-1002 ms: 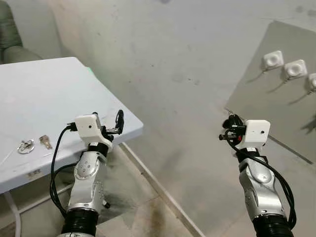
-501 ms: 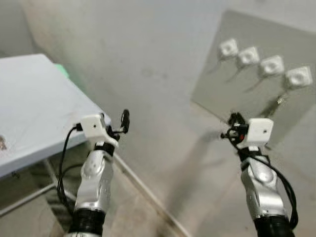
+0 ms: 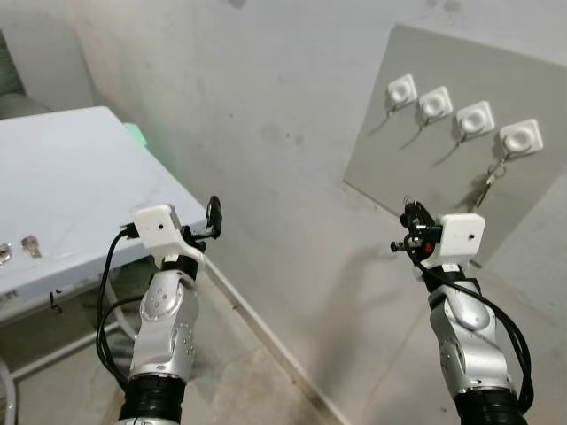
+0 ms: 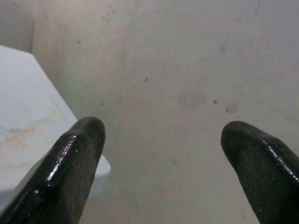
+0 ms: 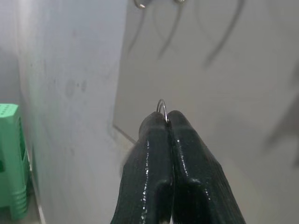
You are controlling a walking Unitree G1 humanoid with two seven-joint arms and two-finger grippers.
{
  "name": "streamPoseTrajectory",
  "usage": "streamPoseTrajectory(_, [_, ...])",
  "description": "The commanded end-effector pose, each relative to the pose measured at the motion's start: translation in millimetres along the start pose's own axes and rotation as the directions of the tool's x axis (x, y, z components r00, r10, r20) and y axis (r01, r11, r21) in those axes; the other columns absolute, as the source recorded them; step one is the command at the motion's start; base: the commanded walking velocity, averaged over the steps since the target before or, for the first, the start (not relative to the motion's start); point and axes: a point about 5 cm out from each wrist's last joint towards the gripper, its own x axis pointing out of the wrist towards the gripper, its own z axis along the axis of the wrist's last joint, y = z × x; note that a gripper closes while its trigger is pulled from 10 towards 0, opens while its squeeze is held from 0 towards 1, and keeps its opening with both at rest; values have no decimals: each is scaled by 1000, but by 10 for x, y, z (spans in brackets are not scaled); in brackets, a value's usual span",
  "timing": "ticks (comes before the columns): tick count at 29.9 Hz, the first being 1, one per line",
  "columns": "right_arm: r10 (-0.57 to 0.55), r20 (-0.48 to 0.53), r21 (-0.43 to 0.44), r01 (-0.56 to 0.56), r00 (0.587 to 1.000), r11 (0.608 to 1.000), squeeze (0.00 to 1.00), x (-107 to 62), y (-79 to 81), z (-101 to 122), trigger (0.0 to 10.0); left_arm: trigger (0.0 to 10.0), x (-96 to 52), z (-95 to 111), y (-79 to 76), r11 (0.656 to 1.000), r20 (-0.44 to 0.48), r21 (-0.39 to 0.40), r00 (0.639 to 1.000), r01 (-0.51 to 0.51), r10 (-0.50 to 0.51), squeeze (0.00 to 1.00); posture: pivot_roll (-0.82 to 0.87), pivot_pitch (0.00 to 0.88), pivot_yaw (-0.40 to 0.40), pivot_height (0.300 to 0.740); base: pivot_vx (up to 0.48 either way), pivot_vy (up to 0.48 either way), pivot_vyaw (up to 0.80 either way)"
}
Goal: Hang keys on a hook
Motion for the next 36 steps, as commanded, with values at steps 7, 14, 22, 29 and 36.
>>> streamPoseTrajectory(7, [20, 25, -7, -20, 999, 1000, 0, 21, 18, 71, 10000, 10000, -1, 25, -99, 997, -4, -31, 998, 67, -67, 0, 44, 0, -122, 740, 0, 41, 0])
streamPoseTrajectory(14, [22, 24, -4, -22, 999, 1000, 0, 28, 28, 76, 10000, 10000, -2, 27, -107, 998, -10, -36, 998, 55, -55, 0, 45, 0, -122, 740, 0, 450, 0])
streamPoseTrajectory(22, [7, 16, 5, -7, 1000, 1000, 0, 38, 24, 66, 10000, 10000, 14, 30, -85, 999, -31, -6, 999, 33, -33, 0, 45, 0, -120, 740, 0, 0, 0])
streamPoseTrajectory(29, [7, 15, 6, -7, 1000, 1000, 0, 49, 46, 65, 10000, 10000, 26, 5, -96, 998, -73, 10, 995, 61, -60, 0, 48, 0, -119, 740, 0, 0, 0])
streamPoseTrajectory(36, [-14, 25, 20, 14, 1000, 1000, 0, 67, 56, 90, 10000, 10000, 37, 49, -164, 995, -59, 10, 993, 104, -103, 0, 44, 4, -117, 740, 0, 0, 0])
